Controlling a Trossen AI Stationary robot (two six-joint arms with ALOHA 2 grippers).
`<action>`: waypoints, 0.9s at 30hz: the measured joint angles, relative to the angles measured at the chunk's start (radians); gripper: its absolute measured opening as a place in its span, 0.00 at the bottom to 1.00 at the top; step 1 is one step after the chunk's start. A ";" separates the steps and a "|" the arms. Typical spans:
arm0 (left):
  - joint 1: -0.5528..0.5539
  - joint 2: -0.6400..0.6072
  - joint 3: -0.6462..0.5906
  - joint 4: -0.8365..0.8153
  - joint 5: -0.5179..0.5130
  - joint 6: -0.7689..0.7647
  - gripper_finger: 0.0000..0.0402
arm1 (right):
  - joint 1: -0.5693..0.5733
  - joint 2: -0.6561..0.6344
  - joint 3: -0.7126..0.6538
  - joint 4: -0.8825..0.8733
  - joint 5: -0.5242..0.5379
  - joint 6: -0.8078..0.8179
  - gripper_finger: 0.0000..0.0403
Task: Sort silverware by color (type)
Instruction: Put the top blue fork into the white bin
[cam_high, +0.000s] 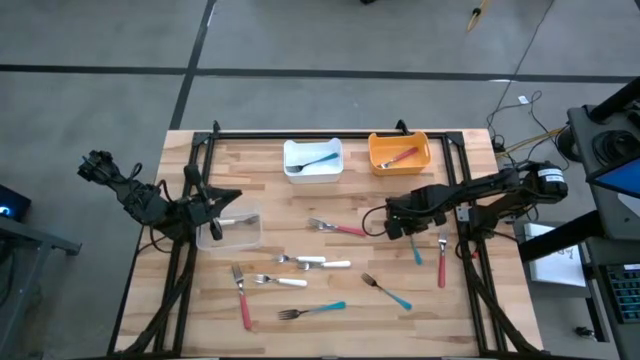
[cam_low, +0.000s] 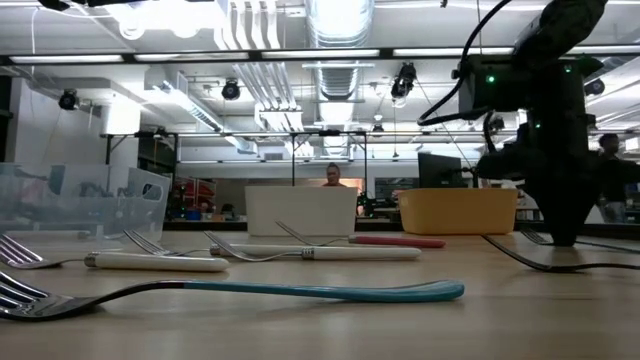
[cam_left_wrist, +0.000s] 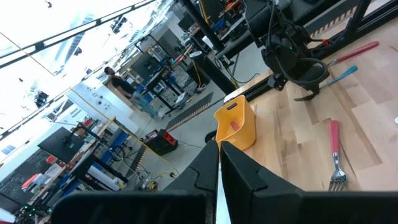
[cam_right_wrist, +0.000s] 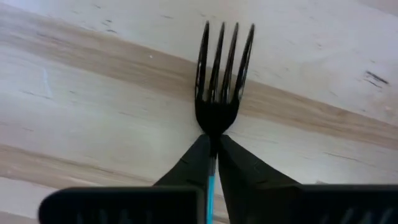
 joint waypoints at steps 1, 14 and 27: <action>0.000 0.000 0.000 0.000 0.000 0.000 0.00 | 0.000 0.000 0.001 0.001 0.000 -0.006 0.03; 0.000 0.001 0.000 0.001 0.001 0.001 0.00 | -0.021 -0.010 0.168 -0.019 0.065 -0.153 0.02; 0.003 0.007 0.000 0.123 0.135 0.053 0.00 | -0.097 -0.011 0.391 0.074 0.202 -0.499 0.02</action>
